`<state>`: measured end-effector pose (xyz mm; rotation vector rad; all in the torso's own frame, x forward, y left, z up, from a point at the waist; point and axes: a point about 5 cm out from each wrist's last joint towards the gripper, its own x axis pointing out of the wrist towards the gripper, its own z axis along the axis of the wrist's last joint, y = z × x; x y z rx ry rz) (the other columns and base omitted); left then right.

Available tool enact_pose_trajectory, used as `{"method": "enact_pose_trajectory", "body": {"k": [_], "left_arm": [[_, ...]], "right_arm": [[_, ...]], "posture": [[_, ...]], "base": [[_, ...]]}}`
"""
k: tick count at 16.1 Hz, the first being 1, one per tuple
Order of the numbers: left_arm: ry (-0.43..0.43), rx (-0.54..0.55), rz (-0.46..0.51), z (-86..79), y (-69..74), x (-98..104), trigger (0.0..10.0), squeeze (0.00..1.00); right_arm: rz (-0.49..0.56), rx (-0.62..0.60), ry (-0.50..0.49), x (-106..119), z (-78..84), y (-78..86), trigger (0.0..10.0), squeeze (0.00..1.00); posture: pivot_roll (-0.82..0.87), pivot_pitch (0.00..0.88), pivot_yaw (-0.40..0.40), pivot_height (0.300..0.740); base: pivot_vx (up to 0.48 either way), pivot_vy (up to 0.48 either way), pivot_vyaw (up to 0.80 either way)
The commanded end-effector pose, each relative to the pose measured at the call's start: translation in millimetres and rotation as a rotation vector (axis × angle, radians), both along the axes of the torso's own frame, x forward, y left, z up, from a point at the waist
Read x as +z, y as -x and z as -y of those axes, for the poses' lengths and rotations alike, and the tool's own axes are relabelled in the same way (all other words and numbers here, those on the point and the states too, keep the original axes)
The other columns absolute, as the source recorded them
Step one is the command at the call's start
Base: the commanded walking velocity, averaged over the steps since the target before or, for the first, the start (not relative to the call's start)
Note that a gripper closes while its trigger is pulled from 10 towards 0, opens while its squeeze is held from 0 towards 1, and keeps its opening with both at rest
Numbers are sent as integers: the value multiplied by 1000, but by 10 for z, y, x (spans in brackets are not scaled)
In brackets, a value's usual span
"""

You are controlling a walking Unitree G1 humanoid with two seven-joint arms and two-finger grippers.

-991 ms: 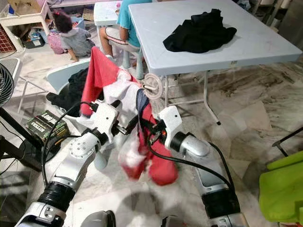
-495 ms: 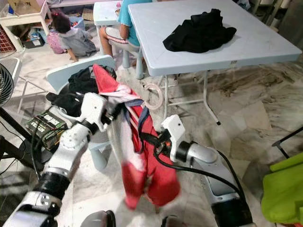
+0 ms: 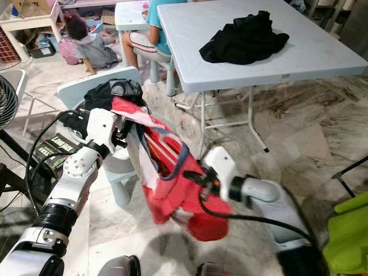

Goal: Hang hanger

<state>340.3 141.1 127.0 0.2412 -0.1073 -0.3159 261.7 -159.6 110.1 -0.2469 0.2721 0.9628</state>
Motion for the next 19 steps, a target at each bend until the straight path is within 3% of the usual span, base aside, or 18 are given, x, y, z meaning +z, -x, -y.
{"method": "enact_pose_trajectory", "body": {"k": [1, 3, 5, 7, 10, 12, 15, 16, 18, 19], "left_arm": [[-4, 67, 12, -146, -18, 22, 0, 0], [-6, 81, 15, -175, -18, 20, 0, 0], [-7, 85, 16, -182, -20, 22, 0, 0], [-3, 89, 25, -194, -38, 54, 0, 0], [6, 55, -5, -145, -31, 16, 0, 0], [1, -13, -53, -11, 12, -71, 0, 0], [-73, -107, -72, 253, 145, -229, 0, 0], [-83, -126, -68, 316, 175, -247, 0, 0], [-180, -140, -22, 412, 223, -267, 0, 0], [-280, -129, 41, 430, 231, -241, 10000, 0]], "right_arm": [[1, 0, 53, -49, 86, 16, 10000, 0], [17, -4, 164, -95, 264, 14, 10000, 0], [24, 1, 207, -106, 321, 18, 10000, 0], [85, 34, 496, -199, 628, 32, 10000, 0], [101, 21, 622, -234, 742, 12, 10000, 0], [129, -47, 573, -187, 689, -86, 10000, 0], [149, -320, 141, 67, 327, -361, 10000, 0], [143, -366, 51, 126, 236, -405, 10000, 0], [114, -443, -136, 238, 48, -460, 10000, 0], [91, -484, -197, 272, -34, -478, 10000, 0]], "posture": [[-50, 80, 8, 740], [-51, 82, 10, 740], [-51, 82, 10, 740], [-55, 81, 11, 740], [-56, 79, 11, 740], [-56, 79, 11, 740], [-50, 73, 11, 740], [-51, 73, 10, 740], [-49, 73, 9, 740], [-52, 72, 7, 740]], "base": [[0, 0, 0], [0, 0, 0], [0, 0, 0], [0, 0, 0], [0, 0, 0], [0, 0, 0], [0, 0, 0], [0, 0, 0], [0, 0, 0], [0, 0, 0]]}}
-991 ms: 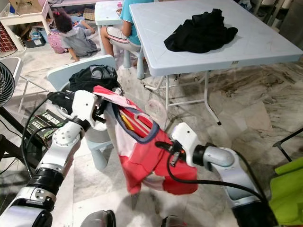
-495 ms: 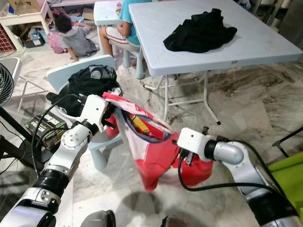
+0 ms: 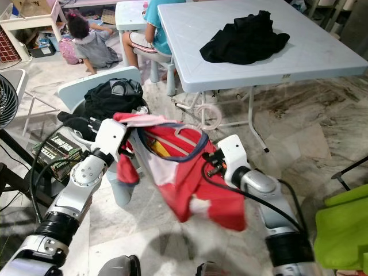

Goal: Hang hanger

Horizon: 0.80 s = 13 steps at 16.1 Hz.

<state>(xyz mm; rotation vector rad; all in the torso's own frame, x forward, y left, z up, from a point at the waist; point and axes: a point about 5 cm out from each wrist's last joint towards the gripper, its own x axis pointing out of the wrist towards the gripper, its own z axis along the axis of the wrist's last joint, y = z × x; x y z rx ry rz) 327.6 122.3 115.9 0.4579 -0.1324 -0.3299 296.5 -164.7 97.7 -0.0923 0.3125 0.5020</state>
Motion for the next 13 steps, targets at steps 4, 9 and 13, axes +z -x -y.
{"method": "enact_pose_trajectory", "body": {"k": [4, 9, 13], "left_arm": [[-149, -136, 28, 264, 108, -97, 10000, 1000], [-204, -70, 4, 204, 75, -190, 10000, 1000], [-76, 20, 22, 101, 3, -69, 10000, 1000]], "right_arm": [[150, -4, -95, 416, -204, -109, 10000, 0], [159, 234, -323, 660, -528, 122, 10000, 0], [144, 239, -208, 545, -480, 147, 10000, 0]], "posture": [[-53, 70, 3, 740], [-57, 66, 9, 740], [-55, 65, 9, 740]], "base": [[0, 0, 0], [0, 0, 0], [0, 0, 0]]}}
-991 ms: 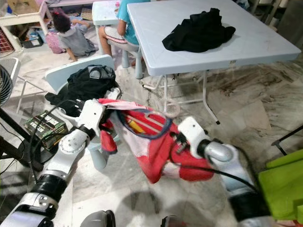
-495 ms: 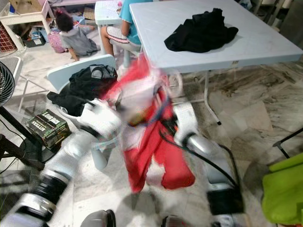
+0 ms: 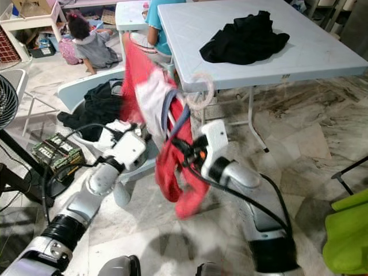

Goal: Hang hanger

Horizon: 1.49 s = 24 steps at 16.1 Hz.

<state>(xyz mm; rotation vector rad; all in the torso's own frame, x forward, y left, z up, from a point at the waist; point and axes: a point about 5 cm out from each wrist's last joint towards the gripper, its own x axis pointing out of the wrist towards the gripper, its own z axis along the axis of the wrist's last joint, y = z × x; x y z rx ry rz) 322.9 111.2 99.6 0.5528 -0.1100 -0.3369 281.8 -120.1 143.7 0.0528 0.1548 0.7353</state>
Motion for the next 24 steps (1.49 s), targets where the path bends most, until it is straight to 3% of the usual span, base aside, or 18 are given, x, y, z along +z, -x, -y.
{"method": "enact_pose_trajectory", "body": {"k": [1, 2, 3, 5, 7, 10, 12, 15, 16, 17, 22, 23, 24], "left_arm": [[97, 27, 34, -12, -64, 155, 10000, 1000], [114, 25, 33, -7, -67, 166, 10000, 1000], [190, -1, 34, 52, -60, 250, 10000, 1000], [232, -34, 20, 111, -41, 273, 10000, 1000], [235, -83, -8, 222, 23, 214, 10000, 1000], [241, -99, -29, 264, 48, 186, 10000, 1000], [252, -121, -43, 328, 56, 190, 10000, 1000], [255, -136, -20, 407, 11, 264, 10000, 1000], [248, -130, -11, 396, -14, 288, 10000, 914], [238, -121, -9, 374, -38, 294, 10000, 0], [235, -103, -13, 330, -64, 271, 10000, 0], [237, -102, -16, 328, -65, 265, 9255, 0], [239, -99, -18, 324, -66, 257, 4353, 0]], "right_arm": [[54, 14, 45, 52, -8, -19, 10000, 0], [54, 11, 55, 47, -3, -22, 10000, 0], [75, -71, 176, -56, 46, -109, 10000, 0], [83, -112, 231, -121, 63, -158, 10000, 0], [80, -136, 214, -159, -30, -196, 10000, 0], [106, -169, 196, -146, -79, -234, 10000, 0], [102, -230, 126, -109, -106, -324, 10000, 0], [85, -202, 50, -44, -236, -362, 10000, 0], [75, -175, 36, -54, -274, -342, 10000, 0], [60, -137, 22, -69, -308, -301, 10000, 0], [45, -57, 14, -57, -225, -174, 10000, 0], [46, -41, 10, -35, -217, -157, 10000, 0], [46, -21, 2, -10, -217, -136, 10000, 0]], "posture": [[-57, 67, 9, 740], [-57, 67, 9, 740], [-57, 67, 8, 740], [-54, 66, 6, 740], [-54, 66, 6, 740], [-51, 68, 7, 740], [-53, 69, 8, 740], [-51, 69, 9, 740], [-51, 69, 9, 740], [-53, 70, 10, 740], [-64, 72, 9, 740], [-64, 72, 9, 740], [-64, 72, 9, 740]], "base": [[0, 0, 0], [0, 0, 0], [0, 0, 0], [0, 0, 0], [0, 0, 0], [0, 0, 0], [0, 0, 0], [0, 0, 0], [0, 0, 0], [0, 0, 0], [0, 0, 0], [0, 0, 0], [0, 0, 0]]}}
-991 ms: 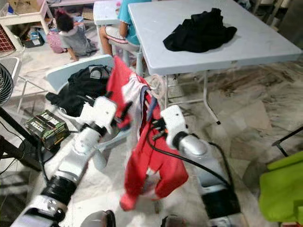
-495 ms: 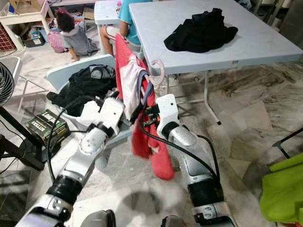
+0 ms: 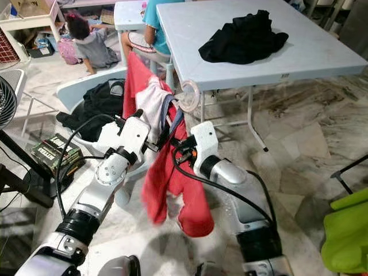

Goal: Hang hanger

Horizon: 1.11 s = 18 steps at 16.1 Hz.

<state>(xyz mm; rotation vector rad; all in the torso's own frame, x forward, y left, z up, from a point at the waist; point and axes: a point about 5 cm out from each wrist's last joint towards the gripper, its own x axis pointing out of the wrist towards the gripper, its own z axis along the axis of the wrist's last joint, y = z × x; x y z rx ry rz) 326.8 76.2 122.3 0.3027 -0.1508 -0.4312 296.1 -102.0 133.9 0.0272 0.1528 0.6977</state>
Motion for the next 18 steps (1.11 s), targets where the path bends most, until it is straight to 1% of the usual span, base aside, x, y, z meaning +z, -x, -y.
{"method": "enact_pose_trajectory", "body": {"k": [1, 3, 6, 11, 18], "left_arm": [[-1, 13, 7, -29, -31, 20, 0, 0], [2, 14, 11, -34, -33, 25, 0, 0], [0, 19, 18, -59, -57, 38, 0, 0], [0, 30, 18, -100, -71, 32, 0, 0], [8, 20, 16, -82, -61, 27, 0, 0]], "right_arm": [[36, 46, -37, 129, -38, 35, 10000, 0], [33, 82, -37, 138, -40, 78, 10000, 0], [8, 88, -19, 73, -30, 105, 10000, 0], [-11, 111, -7, 29, -58, 137, 10000, 0], [-22, 73, 13, -16, -17, 117, 10000, 0]], "posture": [[-67, 69, 8, 740], [-67, 69, 8, 740], [-65, 63, 9, 740], [-59, 61, 5, 740], [-61, 68, 6, 740]], "base": [[0, 0, 0], [0, 0, 0], [0, 0, 0], [0, 0, 0], [0, 0, 0]]}}
